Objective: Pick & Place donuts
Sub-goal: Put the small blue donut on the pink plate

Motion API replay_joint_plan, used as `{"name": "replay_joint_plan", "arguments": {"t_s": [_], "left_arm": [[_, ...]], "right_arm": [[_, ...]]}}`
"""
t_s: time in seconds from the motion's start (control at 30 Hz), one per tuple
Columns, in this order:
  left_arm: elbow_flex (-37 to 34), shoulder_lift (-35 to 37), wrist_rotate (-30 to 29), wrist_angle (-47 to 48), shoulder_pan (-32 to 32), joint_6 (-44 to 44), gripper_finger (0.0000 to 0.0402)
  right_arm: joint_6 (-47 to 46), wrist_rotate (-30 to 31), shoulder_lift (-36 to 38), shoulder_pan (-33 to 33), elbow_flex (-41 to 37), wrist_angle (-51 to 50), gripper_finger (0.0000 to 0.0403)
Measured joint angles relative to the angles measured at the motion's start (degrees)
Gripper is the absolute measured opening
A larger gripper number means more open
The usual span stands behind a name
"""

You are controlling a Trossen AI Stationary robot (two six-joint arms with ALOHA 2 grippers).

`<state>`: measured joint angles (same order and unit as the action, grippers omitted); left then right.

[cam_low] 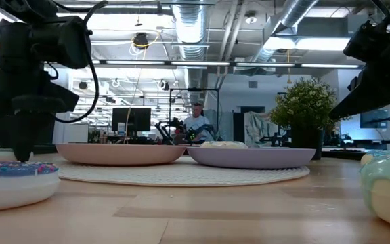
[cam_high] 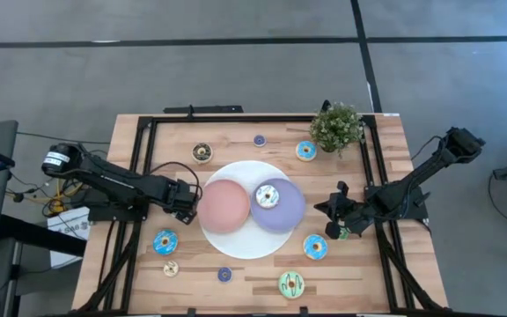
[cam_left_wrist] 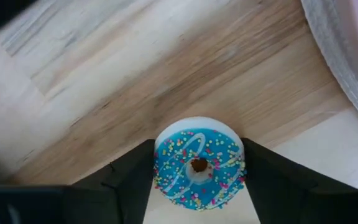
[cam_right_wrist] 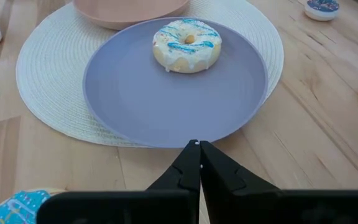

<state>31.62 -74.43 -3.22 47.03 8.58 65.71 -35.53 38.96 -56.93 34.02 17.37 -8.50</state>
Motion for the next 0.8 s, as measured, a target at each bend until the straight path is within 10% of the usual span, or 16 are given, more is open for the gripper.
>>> {"name": "replay_joint_plan", "arguments": {"t_s": [0.4,0.8], "left_arm": [[2.2,0.3,-0.8,4.2,-0.1,-0.1,0.0213],[18.3,0.3,-16.8,5.2,-2.5,-14.7,0.0212]], "right_arm": [[0.0,0.0,0.0,0.0,0.0,0.0,0.0001],[0.0,0.0,0.0,0.0,0.0,0.0,0.0001]]}}
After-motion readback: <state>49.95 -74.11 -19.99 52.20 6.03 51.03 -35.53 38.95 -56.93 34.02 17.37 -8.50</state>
